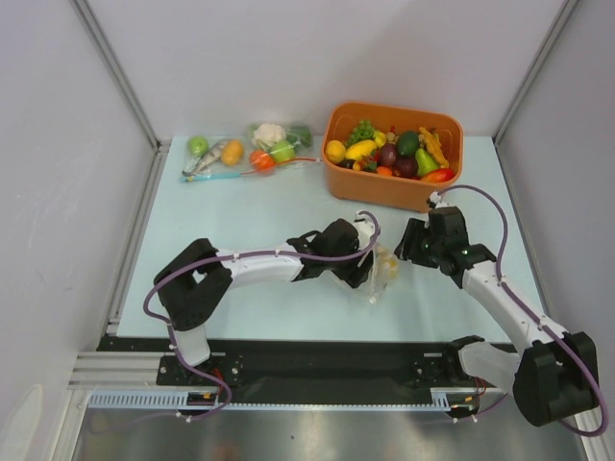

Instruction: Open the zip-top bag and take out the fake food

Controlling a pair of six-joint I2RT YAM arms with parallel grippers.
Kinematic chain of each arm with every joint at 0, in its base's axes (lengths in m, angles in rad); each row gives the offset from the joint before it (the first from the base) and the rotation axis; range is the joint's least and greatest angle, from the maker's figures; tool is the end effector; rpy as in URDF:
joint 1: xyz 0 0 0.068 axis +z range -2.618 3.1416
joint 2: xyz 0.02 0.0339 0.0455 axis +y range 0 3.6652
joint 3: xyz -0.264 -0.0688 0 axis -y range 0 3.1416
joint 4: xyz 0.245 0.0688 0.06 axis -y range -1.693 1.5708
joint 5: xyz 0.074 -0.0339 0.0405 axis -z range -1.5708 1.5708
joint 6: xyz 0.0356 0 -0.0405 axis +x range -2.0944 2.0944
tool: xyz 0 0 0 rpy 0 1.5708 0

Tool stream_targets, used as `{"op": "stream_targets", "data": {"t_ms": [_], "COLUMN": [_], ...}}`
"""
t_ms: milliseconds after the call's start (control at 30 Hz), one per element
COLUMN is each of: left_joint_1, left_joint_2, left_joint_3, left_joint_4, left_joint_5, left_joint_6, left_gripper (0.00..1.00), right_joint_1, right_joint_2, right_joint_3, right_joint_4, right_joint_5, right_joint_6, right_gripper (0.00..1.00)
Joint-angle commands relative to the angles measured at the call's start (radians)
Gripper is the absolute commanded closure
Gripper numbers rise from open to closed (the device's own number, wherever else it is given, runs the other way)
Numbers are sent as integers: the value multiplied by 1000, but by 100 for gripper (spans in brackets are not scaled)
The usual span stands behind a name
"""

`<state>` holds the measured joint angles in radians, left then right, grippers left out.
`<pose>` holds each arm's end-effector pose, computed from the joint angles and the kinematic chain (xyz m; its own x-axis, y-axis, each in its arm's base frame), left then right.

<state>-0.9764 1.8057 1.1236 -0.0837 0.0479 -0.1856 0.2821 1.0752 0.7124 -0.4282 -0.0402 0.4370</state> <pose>0.2161 -0.3228 0.1864 -0.5378 0.4664 -0.7023 0.7607 0.6276 -0.1656 0.2127 0.0631 0.2370 -0.7480 0.2235 -0.6250 0.0124 0.9462 0.3235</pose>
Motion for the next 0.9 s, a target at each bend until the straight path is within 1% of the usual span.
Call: {"op": "stream_targets", "data": {"t_ms": [0, 100, 200, 233, 300, 333, 400, 433, 467, 533, 633, 767, 867], "left_joint_1": [5, 4, 4, 4, 4, 5, 4, 5, 5, 4, 5, 5, 5], "left_joint_2": [-52, -43, -34, -31, -29, -29, -29, -26, -19, -9, 12, 38, 60], "left_joint_3": [13, 21, 34, 38, 44, 47, 51, 56, 65, 74, 99, 120, 133], "left_joint_4": [53, 71, 78, 81, 79, 106, 119, 121, 121, 121, 117, 105, 99], "left_joint_5": [38, 59, 73, 78, 90, 93, 102, 104, 106, 109, 107, 101, 86], "left_joint_6": [-29, -38, -43, -43, -48, -49, -52, -54, -57, -58, -66, -64, -61], "left_gripper": [26, 25, 25, 25, 25, 25, 25, 25, 25, 25, 25, 25, 25], "right_joint_1": [-6, -8, -8, -6, -8, -6, -6, -8, -8, -6, -4, 5, 20], "right_joint_2": [35, 78, 114, 121, 141, 147, 161, 169, 175, 198, 221, 246, 264], "right_joint_3": [-19, -40, -54, -56, -60, -65, -67, -65, -67, -68, -77, -79, -76], "right_joint_4": [112, 127, 125, 123, 124, 126, 131, 131, 131, 131, 140, 149, 151], "right_joint_5": [-73, -92, -78, -76, -72, -66, -59, -53, -50, -46, -53, -53, -52], "right_joint_6": [3, 3, 3, 0, -1, 0, -9, -11, -14, -21, -24, -30, -32], "right_gripper": [42, 46, 54, 61, 69, 75, 82, 87, 90, 94, 97, 100, 100]}}
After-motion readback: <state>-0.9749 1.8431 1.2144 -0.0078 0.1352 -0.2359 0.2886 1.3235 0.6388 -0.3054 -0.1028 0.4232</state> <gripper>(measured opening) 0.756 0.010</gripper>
